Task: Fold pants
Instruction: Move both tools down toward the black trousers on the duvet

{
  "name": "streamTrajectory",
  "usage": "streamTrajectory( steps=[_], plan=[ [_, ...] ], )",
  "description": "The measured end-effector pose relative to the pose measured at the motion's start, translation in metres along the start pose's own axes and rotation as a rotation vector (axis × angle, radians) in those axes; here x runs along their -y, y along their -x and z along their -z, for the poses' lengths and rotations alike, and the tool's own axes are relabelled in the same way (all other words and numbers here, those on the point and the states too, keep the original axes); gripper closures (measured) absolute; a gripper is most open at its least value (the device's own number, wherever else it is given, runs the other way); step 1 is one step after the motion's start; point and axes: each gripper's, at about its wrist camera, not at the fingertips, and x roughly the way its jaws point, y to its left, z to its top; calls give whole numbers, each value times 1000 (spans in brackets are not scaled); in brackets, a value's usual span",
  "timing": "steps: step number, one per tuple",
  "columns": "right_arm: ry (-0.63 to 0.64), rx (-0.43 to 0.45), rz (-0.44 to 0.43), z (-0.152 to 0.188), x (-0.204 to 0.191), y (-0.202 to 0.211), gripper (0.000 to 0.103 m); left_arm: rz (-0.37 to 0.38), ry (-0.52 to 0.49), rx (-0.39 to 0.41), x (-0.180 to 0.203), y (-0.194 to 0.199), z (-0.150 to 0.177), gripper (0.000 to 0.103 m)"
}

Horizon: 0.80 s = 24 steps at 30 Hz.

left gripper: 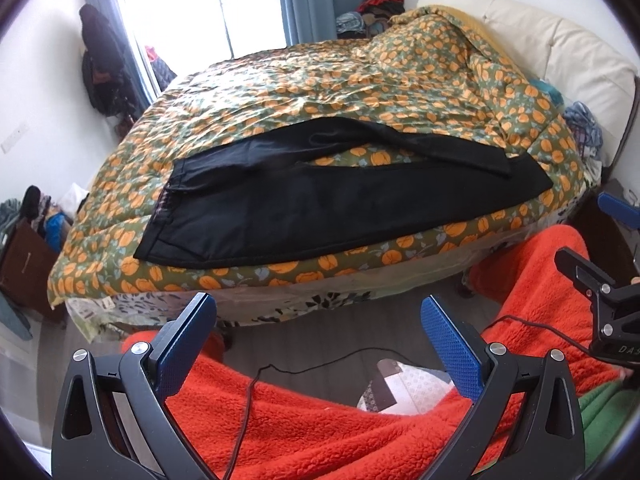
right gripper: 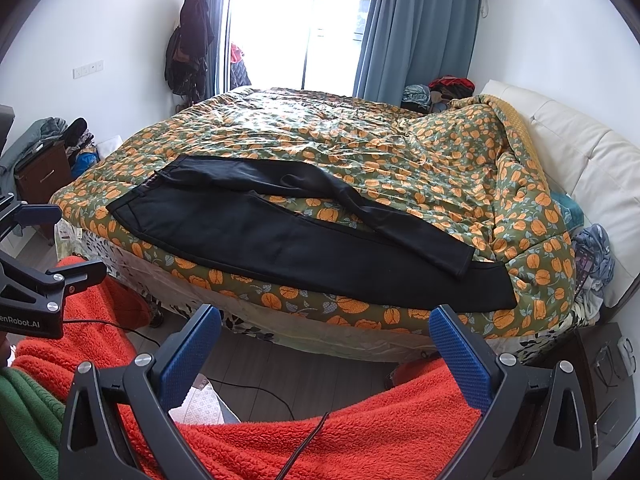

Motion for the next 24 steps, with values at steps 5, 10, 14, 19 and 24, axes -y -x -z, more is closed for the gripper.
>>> streamTrajectory(
  steps=[5, 10, 14, 19, 24],
  plan=[
    [34, 173, -48, -17, 11, 16, 0, -93, 36, 317, -28, 18, -34, 1],
    [-31, 461, -97, -46, 37, 33, 0, 170, 119, 127, -35, -40, -69, 1],
    [-97, 374, -266, -55, 46, -18, 0, 142, 143, 46, -18, -85, -71, 1],
    [-162, 130, -343, -19, 58, -89, 0, 97, 44, 87, 9, -96, -80, 1],
    [35, 155, -101, -31, 107, -120, 0, 103, 19, 75, 23, -117, -108, 1]
  ],
)
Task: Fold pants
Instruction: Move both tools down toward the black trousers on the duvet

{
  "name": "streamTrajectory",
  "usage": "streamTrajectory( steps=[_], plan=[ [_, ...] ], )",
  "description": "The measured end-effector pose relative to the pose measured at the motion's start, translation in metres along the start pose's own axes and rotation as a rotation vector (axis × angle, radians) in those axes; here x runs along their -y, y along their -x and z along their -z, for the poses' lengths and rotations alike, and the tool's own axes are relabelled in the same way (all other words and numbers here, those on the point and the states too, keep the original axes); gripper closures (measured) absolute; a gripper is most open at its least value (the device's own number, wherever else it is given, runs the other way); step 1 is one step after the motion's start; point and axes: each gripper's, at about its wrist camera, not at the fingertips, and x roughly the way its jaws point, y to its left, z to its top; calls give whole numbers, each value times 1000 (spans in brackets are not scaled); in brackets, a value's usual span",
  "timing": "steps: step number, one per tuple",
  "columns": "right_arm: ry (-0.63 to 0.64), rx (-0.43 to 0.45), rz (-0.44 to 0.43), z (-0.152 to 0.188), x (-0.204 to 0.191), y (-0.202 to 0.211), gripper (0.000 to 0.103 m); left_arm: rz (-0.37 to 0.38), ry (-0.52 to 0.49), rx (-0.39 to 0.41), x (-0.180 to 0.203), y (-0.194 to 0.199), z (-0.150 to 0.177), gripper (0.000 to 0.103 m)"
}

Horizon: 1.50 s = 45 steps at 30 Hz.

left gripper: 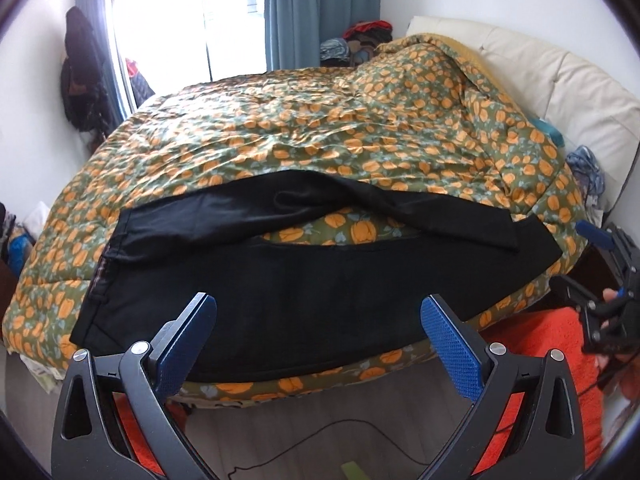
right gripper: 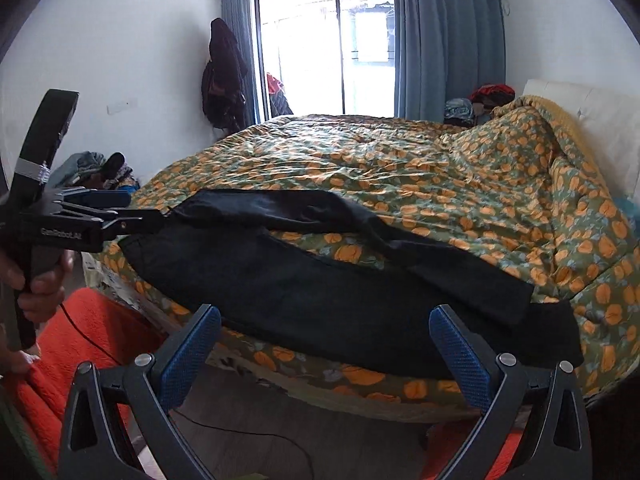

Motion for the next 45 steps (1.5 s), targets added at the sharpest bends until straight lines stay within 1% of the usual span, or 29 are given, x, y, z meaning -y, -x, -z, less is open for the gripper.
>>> streamTrajectory(
  steps=[1, 2, 4, 5, 6, 7, 8, 13, 14, 15, 16, 18, 20, 22, 23, 24, 25, 26, 27, 28, 30, 33, 35, 37, 38, 40, 41, 43, 45],
  plan=[
    [19, -18, 38, -2, 23, -15, 0, 5, 14, -13, 0, -5, -2, 1],
    [37, -69, 69, -2, 47, -35, 0, 12, 28, -26, 0, -9, -3, 1],
    [93, -219, 139, 11, 90, -81, 2, 17, 39, -51, -1, -18, -1, 1],
    [130, -300, 154, 22, 107, -103, 14, 8, 36, -64, -2, -22, 2, 1],
    [168, -365, 149, 32, 120, -120, 32, -8, 29, -77, -3, -27, 6, 1],
    [201, -412, 139, 42, 129, -133, 38, -28, 21, -89, -5, -32, 10, 1],
    [227, -439, 128, 49, 137, -143, 41, -49, 16, -102, -7, -37, 15, 1],
    [323, -502, 114, 62, 152, -179, 42, -129, 25, -221, -25, -71, 39, 1],
    [348, -533, 103, 61, 154, -188, 63, -136, 34, -249, -28, -78, 42, 1],
    [358, -559, 68, 57, 158, -195, 99, -142, 41, -269, -32, -83, 44, 1],
    [354, -563, 58, 46, 165, -198, 98, -148, 46, -276, -34, -86, 44, 1],
    [295, -511, 91, 0, 191, -205, 98, -171, 47, -269, -37, -90, 40, 1],
    [193, -398, 176, -61, 237, -217, 98, -196, 48, -259, -40, -93, 33, 1],
    [30, -370, 291, -108, 297, -238, 94, -224, 56, -252, -45, -99, 24, 1],
    [-56, -383, 362, -123, 324, -250, 70, -244, 64, -249, -48, -101, 20, 1],
    [-106, -393, 468, -131, 343, -258, 45, -266, 75, -250, -52, -105, 17, 1],
    [-122, -377, 550, -134, 352, -260, 37, -288, 89, -255, -58, -108, 15, 1],
    [-128, -336, 594, -133, 353, -258, 35, -305, 105, -261, -64, -112, 14, 1],
    [-148, -292, 604, -128, 346, -252, 34, -318, 119, -269, -72, -117, 13, 1],
    [-182, -250, 577, -118, 335, -246, 34, -327, 127, -278, -77, -124, 11, 1],
    [-265, -194, 425, -88, 305, -233, 28, -351, 119, -285, -90, -145, 1, 1],
    [-368, -176, 198, -37, 245, -219, 27, -370, 57, -233, -102, -186, -37, 1],
    [-418, -178, 125, -3, 204, -211, 26, -382, 4, -200, -109, -225, -68, 1],
    [-441, -172, 96, 21, 172, -206, 26, -419, -19, -203, -122, -274, -92, 1],
    [-441, -172, 96, 30, 161, -205, 26, -471, -47, -227, -129, -300, -96, 1],
    [-432, -218, 89, 37, 148, -210, 24, -641, -108, -388, -150, -354, -83, 0],
    [-420, -234, 71, 38, 147, -213, 23, -639, -83, -435, -162, -364, -75, 0],
    [-392, -237, 83, 37, 150, -217, 23, -586, 6, -395, -173, -347, -77, 1],
    [-389, -249, 116, 42, 158, -220, 23, -558, 8, -340, -163, -324, -88, 2]
  ],
)
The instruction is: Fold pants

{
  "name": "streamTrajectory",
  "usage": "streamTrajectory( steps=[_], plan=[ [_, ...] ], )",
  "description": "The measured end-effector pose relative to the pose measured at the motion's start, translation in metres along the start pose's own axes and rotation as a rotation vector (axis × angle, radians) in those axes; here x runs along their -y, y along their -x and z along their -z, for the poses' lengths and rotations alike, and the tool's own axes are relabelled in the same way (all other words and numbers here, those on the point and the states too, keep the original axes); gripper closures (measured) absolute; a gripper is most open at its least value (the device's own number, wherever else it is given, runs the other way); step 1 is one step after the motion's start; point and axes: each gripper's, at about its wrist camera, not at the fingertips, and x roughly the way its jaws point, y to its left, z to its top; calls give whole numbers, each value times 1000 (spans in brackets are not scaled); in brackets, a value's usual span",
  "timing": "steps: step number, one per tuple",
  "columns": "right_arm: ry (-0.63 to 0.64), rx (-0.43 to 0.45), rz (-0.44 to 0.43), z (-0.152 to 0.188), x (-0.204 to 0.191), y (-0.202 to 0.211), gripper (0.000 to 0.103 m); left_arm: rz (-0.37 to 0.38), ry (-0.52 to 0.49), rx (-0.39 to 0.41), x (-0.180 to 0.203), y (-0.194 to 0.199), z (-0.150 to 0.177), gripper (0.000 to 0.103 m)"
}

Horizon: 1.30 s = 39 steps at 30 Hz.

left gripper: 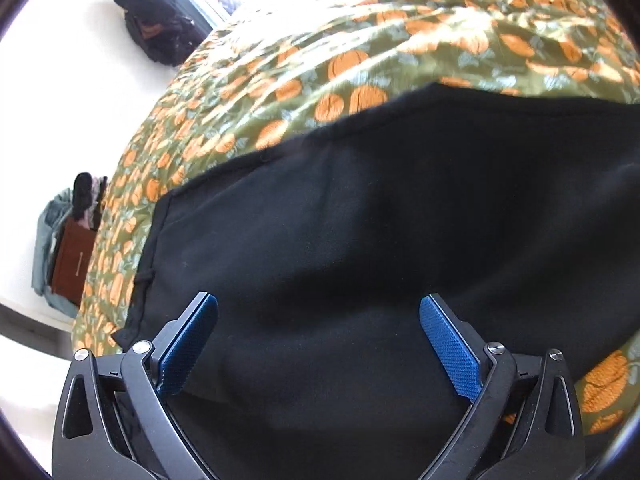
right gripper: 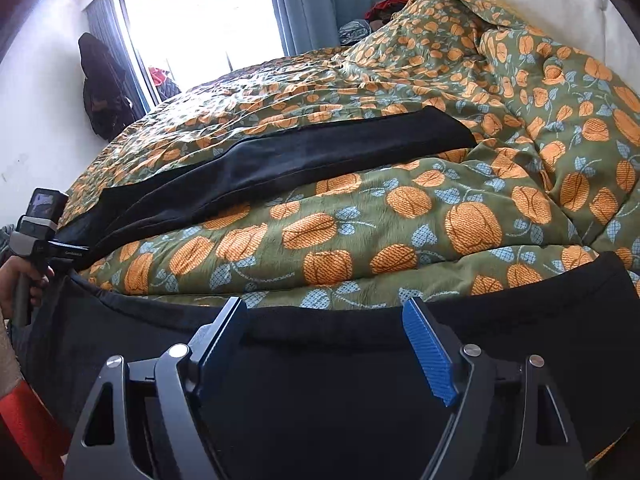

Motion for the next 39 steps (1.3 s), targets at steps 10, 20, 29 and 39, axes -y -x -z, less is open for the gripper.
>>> streamTrajectory(
  steps=[10, 20, 29, 39],
  plan=[
    [-51, -29, 134, -11, 31, -12, 23, 236, -378, 107, 180, 41, -31, 1],
    [-144, -29, 221, -19, 75, -8, 19, 305, -559, 239, 337, 96, -74, 1],
    [-209, 1, 190, -19, 92, 0, 19, 365, -517, 269, 442, 120, -119, 1],
    [-565, 300, 398, -3, 188, 82, 16, 820, -585, 371, 382, 278, -5, 1]
  ],
)
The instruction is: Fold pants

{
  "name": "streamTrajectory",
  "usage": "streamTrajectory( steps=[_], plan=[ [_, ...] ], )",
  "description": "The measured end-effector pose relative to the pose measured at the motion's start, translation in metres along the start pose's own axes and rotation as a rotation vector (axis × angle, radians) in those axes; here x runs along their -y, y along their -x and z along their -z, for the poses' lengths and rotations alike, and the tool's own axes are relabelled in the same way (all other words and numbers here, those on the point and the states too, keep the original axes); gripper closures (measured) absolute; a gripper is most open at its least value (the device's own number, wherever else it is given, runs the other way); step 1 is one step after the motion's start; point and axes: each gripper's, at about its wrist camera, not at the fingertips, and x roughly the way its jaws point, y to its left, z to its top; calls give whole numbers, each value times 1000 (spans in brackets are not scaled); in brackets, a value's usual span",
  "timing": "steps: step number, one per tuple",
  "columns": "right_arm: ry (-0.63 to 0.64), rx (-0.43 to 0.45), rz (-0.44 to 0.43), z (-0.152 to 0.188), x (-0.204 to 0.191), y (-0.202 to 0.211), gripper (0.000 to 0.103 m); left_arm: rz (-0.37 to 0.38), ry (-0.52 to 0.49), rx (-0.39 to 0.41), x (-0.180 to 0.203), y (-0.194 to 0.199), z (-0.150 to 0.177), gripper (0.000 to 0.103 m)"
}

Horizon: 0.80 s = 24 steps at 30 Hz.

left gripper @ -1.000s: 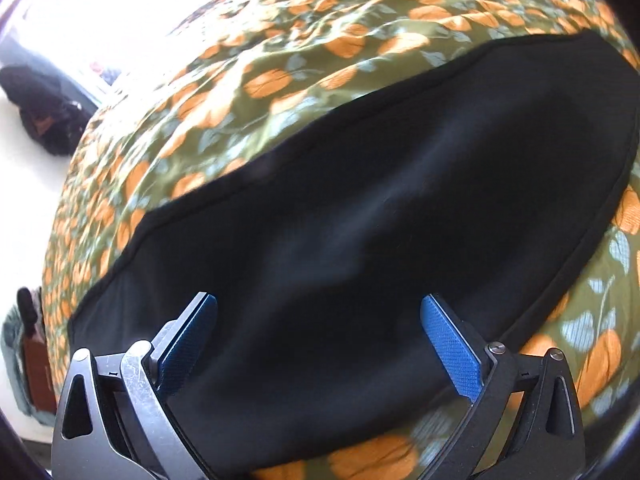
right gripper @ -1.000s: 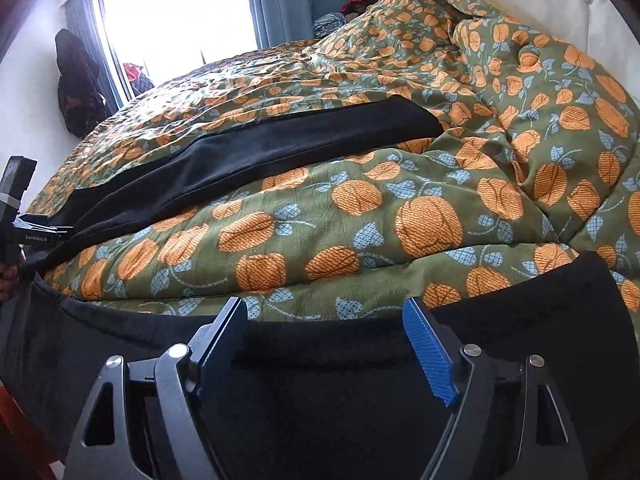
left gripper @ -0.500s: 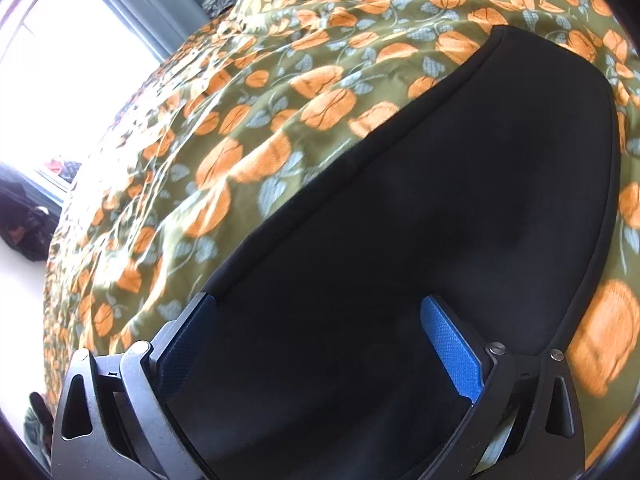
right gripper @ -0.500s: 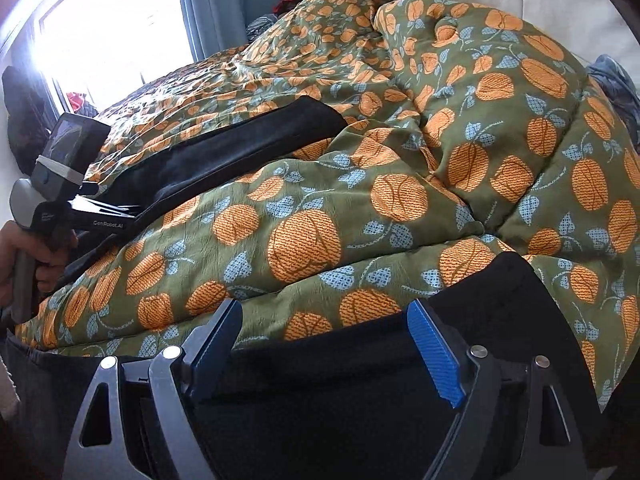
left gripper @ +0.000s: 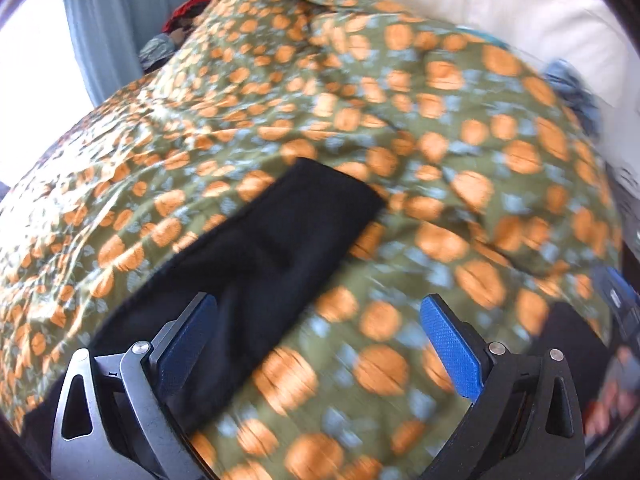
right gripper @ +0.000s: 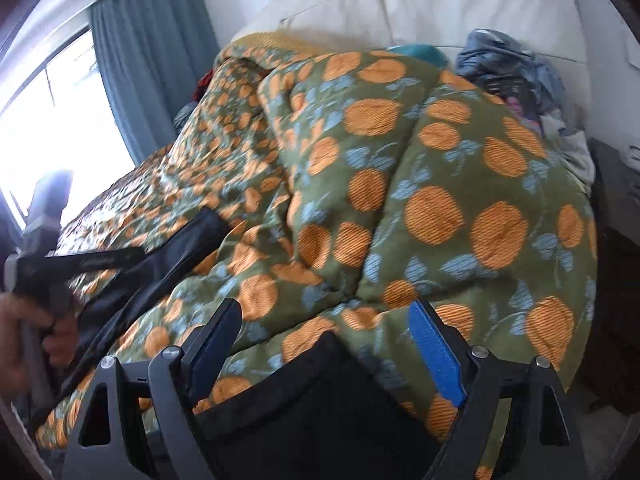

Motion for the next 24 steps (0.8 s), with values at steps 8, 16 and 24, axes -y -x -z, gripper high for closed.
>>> streamTrajectory(
  steps=[8, 16, 24],
  plan=[
    [109, 24, -240, 10, -22, 32, 13, -53, 77, -277, 16, 42, 187, 0],
    [454, -275, -326, 93, -104, 15, 13, -362, 487, -321, -127, 133, 311, 0],
    [514, -265, -198, 121, -108, 5, 7, -522, 745, -238, -212, 210, 377, 1]
  ],
)
